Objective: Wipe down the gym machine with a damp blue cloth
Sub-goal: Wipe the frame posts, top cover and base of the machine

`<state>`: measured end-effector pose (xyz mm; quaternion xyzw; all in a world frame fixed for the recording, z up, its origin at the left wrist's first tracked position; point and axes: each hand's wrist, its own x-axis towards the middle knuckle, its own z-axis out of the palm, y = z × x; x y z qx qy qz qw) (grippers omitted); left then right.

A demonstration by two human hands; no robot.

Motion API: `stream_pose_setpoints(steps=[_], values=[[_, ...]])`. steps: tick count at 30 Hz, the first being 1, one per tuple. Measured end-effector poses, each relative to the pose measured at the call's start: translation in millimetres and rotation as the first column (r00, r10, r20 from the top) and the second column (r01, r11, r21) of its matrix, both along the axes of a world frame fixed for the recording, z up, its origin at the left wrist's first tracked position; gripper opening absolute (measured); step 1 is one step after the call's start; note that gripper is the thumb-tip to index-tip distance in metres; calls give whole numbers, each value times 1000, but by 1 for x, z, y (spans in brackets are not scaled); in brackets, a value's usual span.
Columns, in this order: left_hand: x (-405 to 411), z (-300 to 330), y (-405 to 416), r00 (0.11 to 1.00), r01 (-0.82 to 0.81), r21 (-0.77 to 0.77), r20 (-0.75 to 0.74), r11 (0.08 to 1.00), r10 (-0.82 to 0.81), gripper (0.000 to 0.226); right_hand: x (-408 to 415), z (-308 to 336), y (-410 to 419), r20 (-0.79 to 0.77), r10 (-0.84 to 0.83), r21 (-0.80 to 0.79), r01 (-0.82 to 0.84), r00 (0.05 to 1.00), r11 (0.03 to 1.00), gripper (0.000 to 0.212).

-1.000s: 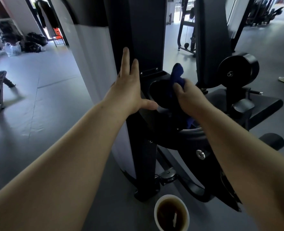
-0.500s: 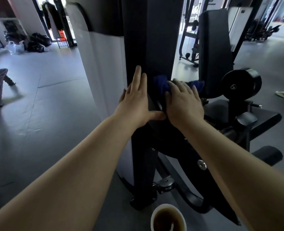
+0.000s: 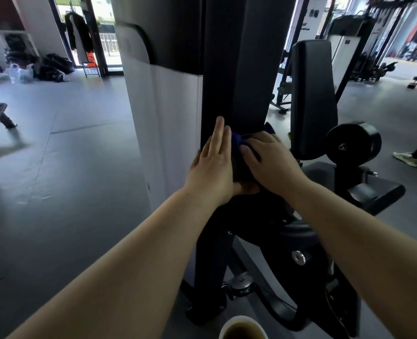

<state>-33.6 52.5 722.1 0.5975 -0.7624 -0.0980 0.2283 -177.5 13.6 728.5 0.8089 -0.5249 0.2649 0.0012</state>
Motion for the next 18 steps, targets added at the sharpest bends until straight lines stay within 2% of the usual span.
stream_pose_setpoints(steps=[2,4,6,9,11,13,14,16,18], values=[[1,0,-1,1000,1,4,14,1000,-1,134,-14,4,-5,-73,14,18,-13,997,1000,34],[0,1,0,999,-2,3,35,1000,2,134,-20,5,-7,-84,-48,19,50,995,999,35],[0,0,0,1000,2,1,21,1000,-2,134,-9,-1,-3,-8,-117,19,117,993,993,33],[3,-2,-1,1000,13,-4,-11,1000,-14,136,7,-8,4,86,-73,42,69,994,997,30],[2,-2,0,999,29,-6,-37,1000,-29,135,3,2,8,240,-76,74,59,968,995,31],[2,-2,-1,998,22,-1,-54,1000,-22,135,-2,13,6,395,-189,82,170,899,982,32],[2,-2,-2,998,19,-4,-65,1000,-20,135,-1,18,4,388,-249,116,221,887,968,35],[2,-7,-5,997,20,-22,-80,1000,-21,135,13,18,1,197,-298,244,248,934,938,43],[4,-17,-11,995,19,-74,-96,997,-26,136,31,12,5,61,-275,267,250,959,931,53]])
